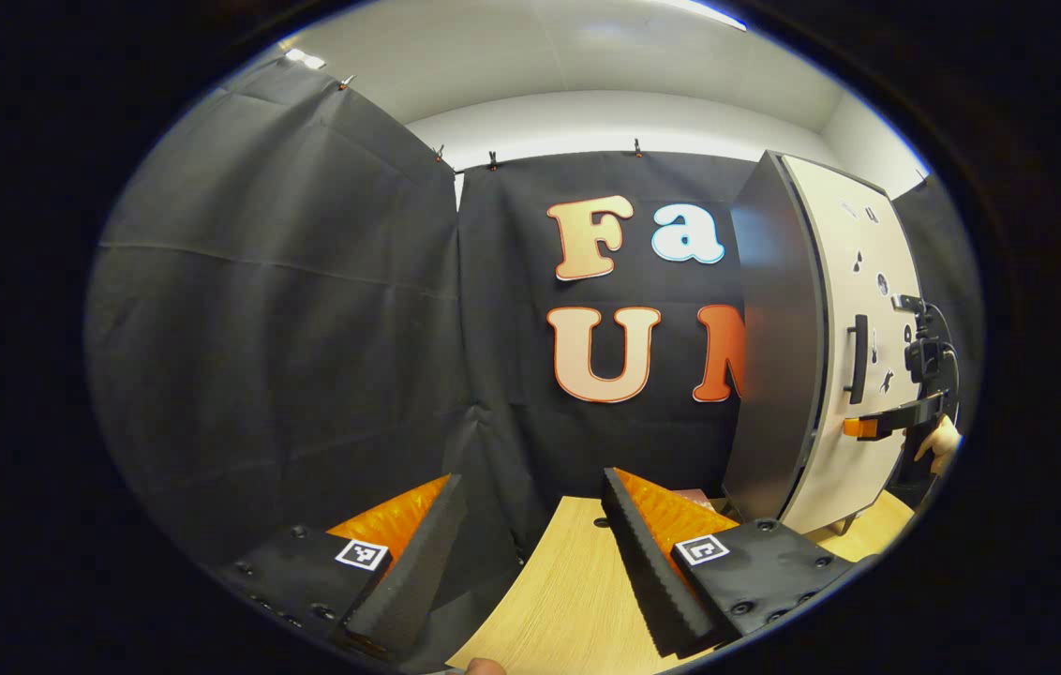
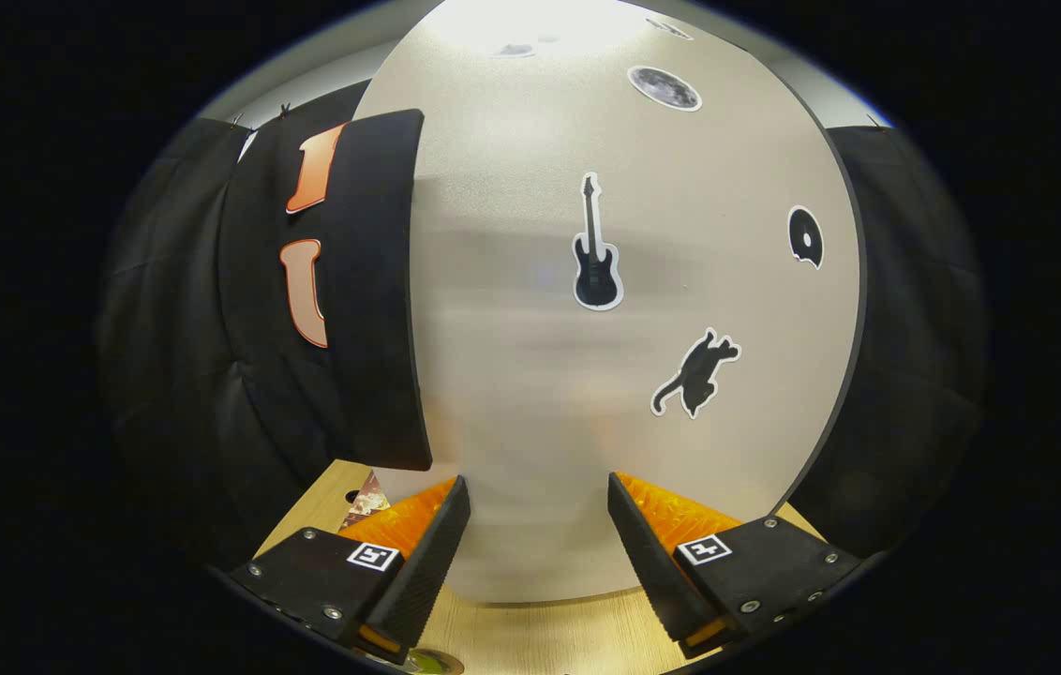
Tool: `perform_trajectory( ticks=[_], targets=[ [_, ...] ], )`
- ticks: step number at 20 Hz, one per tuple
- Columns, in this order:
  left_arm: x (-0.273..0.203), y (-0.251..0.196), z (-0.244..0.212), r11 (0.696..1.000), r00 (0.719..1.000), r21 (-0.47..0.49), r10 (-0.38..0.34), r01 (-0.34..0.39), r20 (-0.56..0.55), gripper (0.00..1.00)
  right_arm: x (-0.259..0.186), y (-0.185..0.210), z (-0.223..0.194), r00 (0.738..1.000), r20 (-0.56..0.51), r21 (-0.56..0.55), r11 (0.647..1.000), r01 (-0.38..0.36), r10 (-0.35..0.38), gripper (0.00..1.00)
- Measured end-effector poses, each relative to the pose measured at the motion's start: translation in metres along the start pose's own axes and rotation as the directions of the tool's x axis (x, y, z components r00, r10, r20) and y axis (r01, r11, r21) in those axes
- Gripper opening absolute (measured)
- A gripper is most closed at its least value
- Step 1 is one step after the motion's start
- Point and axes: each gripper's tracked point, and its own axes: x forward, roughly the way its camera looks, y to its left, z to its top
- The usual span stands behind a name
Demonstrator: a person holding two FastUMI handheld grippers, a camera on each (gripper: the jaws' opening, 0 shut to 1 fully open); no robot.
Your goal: Open the cabinet door with the right hand, grasp the bottle in the cabinet with the left hand and place it on the coaster, then close the cabinet door with the right hand.
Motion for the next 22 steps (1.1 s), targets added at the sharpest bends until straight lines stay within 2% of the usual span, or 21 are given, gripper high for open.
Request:
perform_trajectory(
  ticks=[6,11,14,17,22],
  targets=[
    [0.001,-0.004,0.022,1.000,1.000,0.006,-0.016,0.016,-0.005,0.95,0.003,-0.001,0.002,1.000,-0.018,0.011,1.000,-0.001,0.002,0.92],
    [0.026,-0.019,0.056,0.999,0.999,0.006,-0.039,0.039,0.027,0.95,-0.008,-0.013,0.008,0.999,-0.005,-0.071,0.997,-0.042,0.042,0.93],
    [0.040,-0.034,0.073,0.998,0.997,0.022,-0.060,0.059,0.039,0.96,-0.037,-0.040,0.015,0.999,0.005,-0.126,0.991,-0.037,0.038,0.94],
    [0.053,-0.058,0.095,0.995,0.993,0.000,-0.103,0.104,0.060,0.96,-0.084,-0.067,0.040,0.998,0.027,-0.109,0.992,-0.057,0.061,0.95],
    [0.072,-0.078,0.134,0.990,0.985,-0.010,-0.138,0.139,0.099,0.95,-0.152,-0.134,0.098,0.993,0.117,-0.087,0.996,0.016,-0.006,0.95]
  ],
)
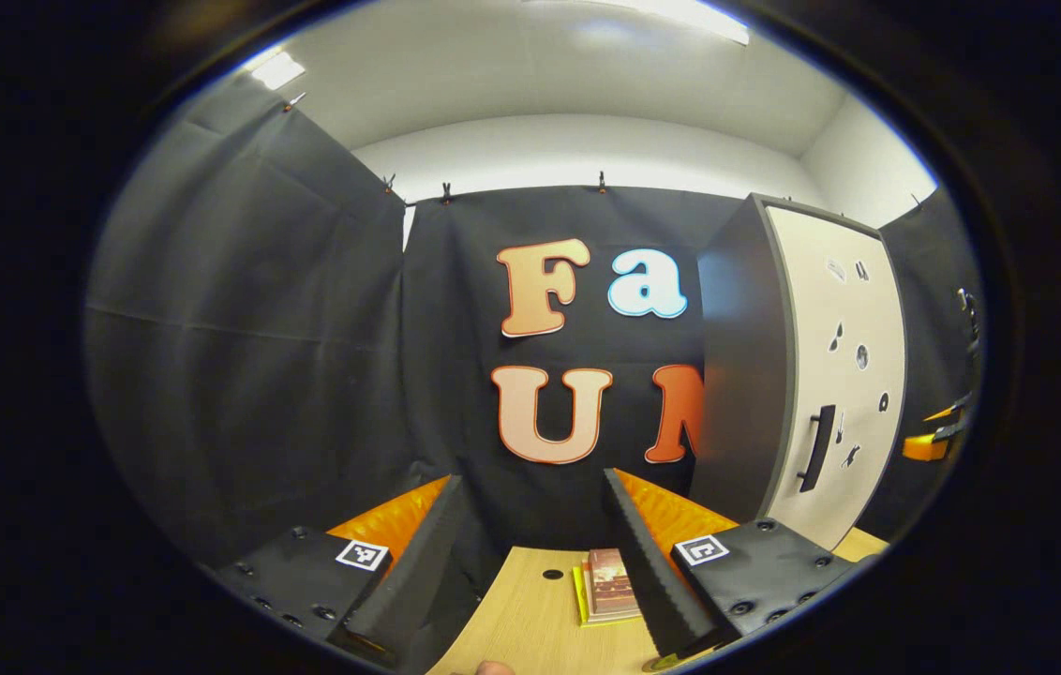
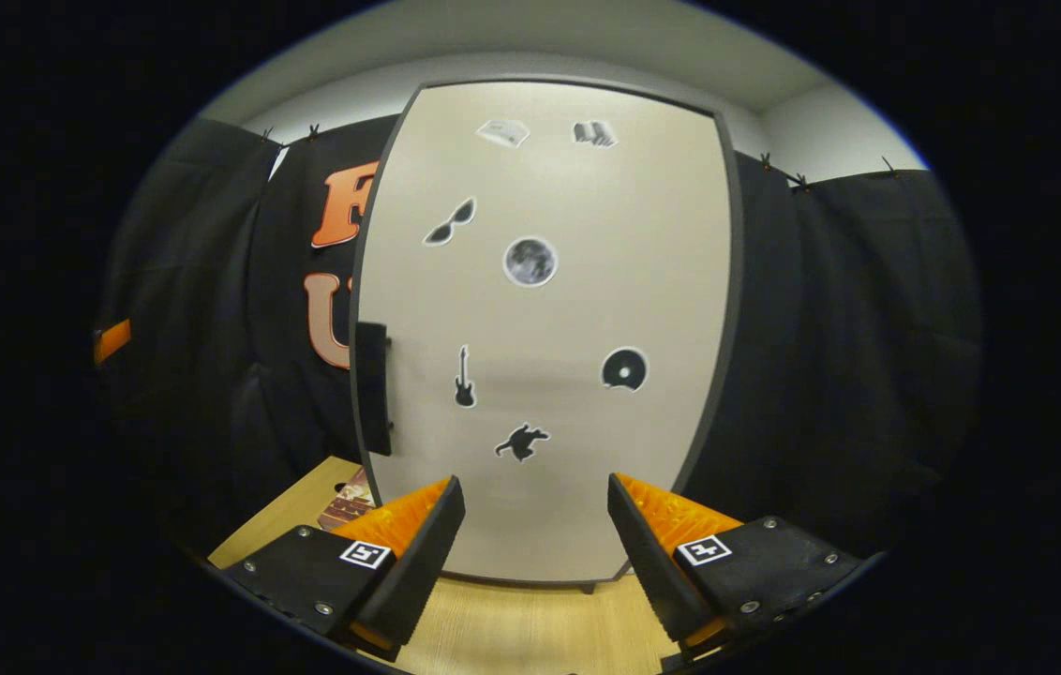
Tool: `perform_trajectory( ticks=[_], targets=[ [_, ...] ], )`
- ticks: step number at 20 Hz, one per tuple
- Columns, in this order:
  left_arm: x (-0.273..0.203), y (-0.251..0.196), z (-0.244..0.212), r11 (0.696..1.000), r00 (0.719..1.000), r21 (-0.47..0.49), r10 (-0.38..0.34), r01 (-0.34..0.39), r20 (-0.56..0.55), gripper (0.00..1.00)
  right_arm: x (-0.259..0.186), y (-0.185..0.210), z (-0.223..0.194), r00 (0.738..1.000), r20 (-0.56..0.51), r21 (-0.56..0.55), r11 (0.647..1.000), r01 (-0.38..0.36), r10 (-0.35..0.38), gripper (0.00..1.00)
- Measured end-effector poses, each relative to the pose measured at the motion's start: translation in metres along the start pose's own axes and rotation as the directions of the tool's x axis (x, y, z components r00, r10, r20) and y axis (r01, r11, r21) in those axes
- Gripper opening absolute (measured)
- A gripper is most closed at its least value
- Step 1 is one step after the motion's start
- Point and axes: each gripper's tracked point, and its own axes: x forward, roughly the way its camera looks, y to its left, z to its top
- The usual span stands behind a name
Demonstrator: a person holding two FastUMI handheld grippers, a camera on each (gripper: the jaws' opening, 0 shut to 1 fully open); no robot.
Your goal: Open the cabinet door with the right hand, grasp the bottle in the cabinet with the left hand and place it on the coaster, then close the cabinet door with the right hand.
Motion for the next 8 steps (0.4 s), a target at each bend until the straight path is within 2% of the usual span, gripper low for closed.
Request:
perform_trajectory(
  ticks=[3,8],
  targets=[
    [0.005,-0.014,0.029,1.000,0.999,0.013,-0.014,0.014,0.049,0.95,-0.034,-0.036,0.031,0.997,0.059,0.024,0.998,0.049,-0.051,0.95],
    [0.007,-0.025,0.061,1.000,0.995,0.015,-0.003,0.002,0.103,0.96,-0.084,-0.103,0.069,0.977,0.140,0.041,0.987,0.156,-0.160,0.95]
  ],
)
